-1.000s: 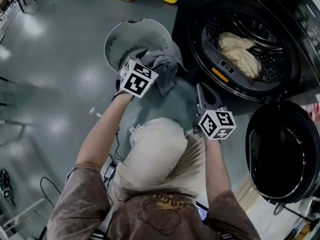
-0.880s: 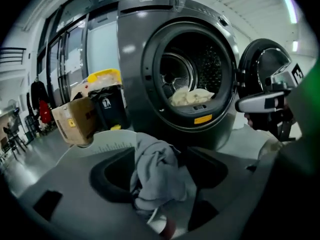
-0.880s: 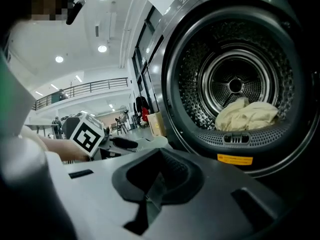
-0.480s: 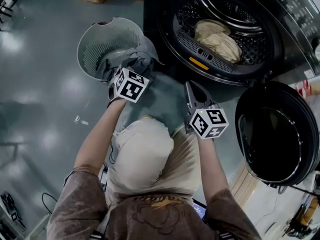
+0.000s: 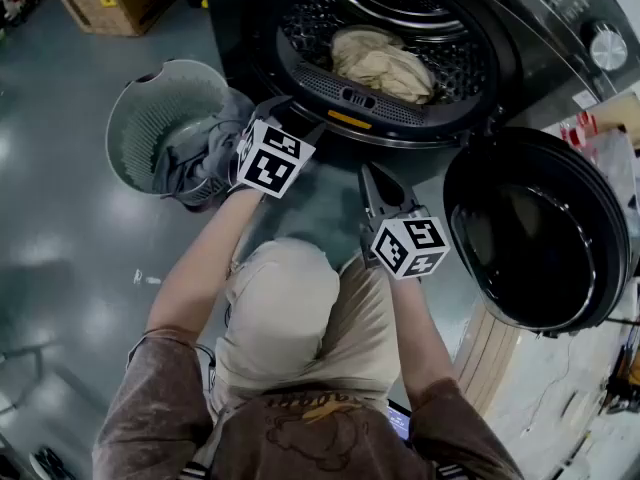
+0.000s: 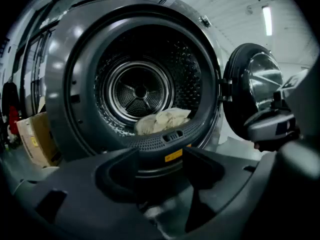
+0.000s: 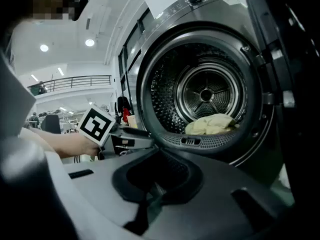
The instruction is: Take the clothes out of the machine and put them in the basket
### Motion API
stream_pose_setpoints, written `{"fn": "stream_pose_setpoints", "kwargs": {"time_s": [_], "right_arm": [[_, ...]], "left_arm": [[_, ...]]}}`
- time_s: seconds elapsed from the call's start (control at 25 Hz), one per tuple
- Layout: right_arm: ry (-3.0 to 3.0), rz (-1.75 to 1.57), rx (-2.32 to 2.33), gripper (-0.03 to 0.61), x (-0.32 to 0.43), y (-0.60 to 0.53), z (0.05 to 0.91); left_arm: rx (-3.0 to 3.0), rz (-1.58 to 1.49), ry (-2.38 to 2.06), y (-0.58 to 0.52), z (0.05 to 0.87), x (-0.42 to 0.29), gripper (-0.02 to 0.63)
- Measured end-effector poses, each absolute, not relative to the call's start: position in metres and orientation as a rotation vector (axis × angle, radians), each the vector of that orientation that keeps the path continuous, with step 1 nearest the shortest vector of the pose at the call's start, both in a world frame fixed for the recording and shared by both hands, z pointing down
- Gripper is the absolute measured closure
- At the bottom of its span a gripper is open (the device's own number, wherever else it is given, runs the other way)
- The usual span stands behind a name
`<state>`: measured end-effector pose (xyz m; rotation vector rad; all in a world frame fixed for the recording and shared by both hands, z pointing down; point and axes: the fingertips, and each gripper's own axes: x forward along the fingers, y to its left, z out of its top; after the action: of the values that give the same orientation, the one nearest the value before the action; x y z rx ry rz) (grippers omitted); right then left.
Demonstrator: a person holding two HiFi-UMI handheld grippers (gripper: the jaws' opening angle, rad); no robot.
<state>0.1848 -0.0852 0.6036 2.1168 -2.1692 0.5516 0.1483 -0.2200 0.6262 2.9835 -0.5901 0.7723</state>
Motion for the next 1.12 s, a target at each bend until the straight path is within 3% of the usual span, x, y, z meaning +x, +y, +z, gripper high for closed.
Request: {"fn": "stream_pose_setpoints", "kwargs": {"time_s": [0.36,0.6,1.12], "right_arm": [[-1.998,0.560,2.295,0.580,0.239,-0.066,0.604],[-1.930,0.580,2.366,0.581,0.264,-0.063,0.609],[-1.824,0.660,2.456,0.580,0.290,-0.068,0.627]], "left_arm": [[3.114,0.697,-0.333,-0.218,0.606,0.250,0.276],[3.203,0.715,-0.184,-0.229,0.606,0.321,0.190],[3.294,1.108,0.070,-0.254,0.651,0.404,0.137]]}}
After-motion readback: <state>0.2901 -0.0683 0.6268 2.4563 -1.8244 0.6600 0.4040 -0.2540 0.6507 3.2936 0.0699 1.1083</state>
